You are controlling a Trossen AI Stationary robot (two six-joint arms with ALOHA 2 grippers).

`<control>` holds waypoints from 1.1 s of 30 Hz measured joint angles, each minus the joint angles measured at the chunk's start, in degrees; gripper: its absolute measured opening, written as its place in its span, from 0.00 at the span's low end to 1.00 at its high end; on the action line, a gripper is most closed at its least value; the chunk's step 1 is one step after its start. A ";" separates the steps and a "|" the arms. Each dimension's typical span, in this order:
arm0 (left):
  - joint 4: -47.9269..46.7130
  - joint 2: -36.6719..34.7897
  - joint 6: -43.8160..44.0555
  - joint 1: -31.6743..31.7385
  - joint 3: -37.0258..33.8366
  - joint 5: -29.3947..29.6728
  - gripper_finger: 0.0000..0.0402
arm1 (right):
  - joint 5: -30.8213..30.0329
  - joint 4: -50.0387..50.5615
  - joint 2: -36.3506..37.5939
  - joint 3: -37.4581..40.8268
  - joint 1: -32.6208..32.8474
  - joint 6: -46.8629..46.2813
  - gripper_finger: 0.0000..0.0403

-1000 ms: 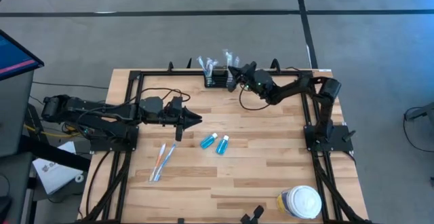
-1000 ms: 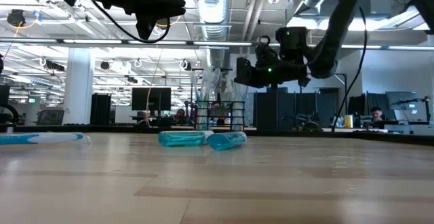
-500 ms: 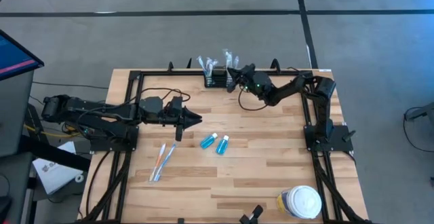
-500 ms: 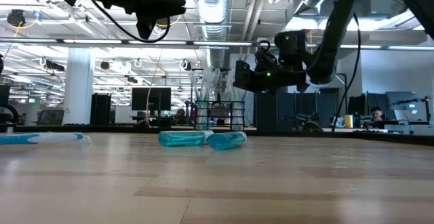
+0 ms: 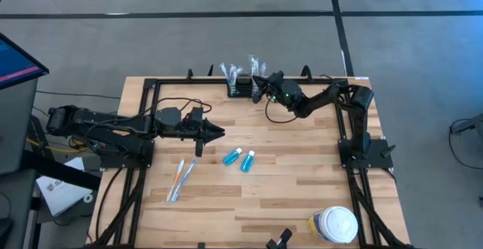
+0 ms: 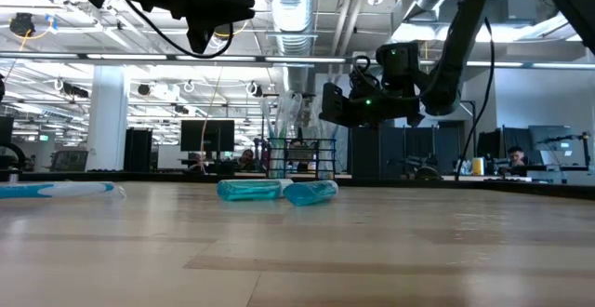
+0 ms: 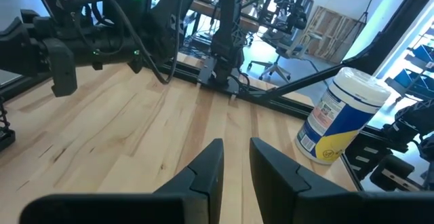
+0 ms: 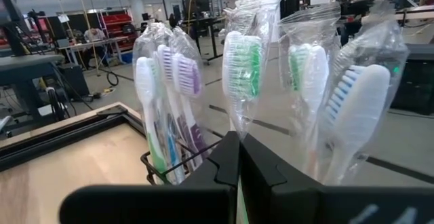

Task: Pick & Place toothbrushing station
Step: Put the green toothbrush into the black wire organizer

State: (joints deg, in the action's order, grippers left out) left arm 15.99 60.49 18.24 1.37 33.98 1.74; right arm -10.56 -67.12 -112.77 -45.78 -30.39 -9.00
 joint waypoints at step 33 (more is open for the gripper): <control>-0.19 0.00 0.00 0.00 0.00 0.25 0.17 | 0.01 1.52 5.79 -0.13 -0.50 5.18 0.44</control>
State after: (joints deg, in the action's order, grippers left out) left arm 15.79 60.49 18.24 1.37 33.98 1.98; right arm -10.55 -65.60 -106.99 -45.91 -30.89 -3.82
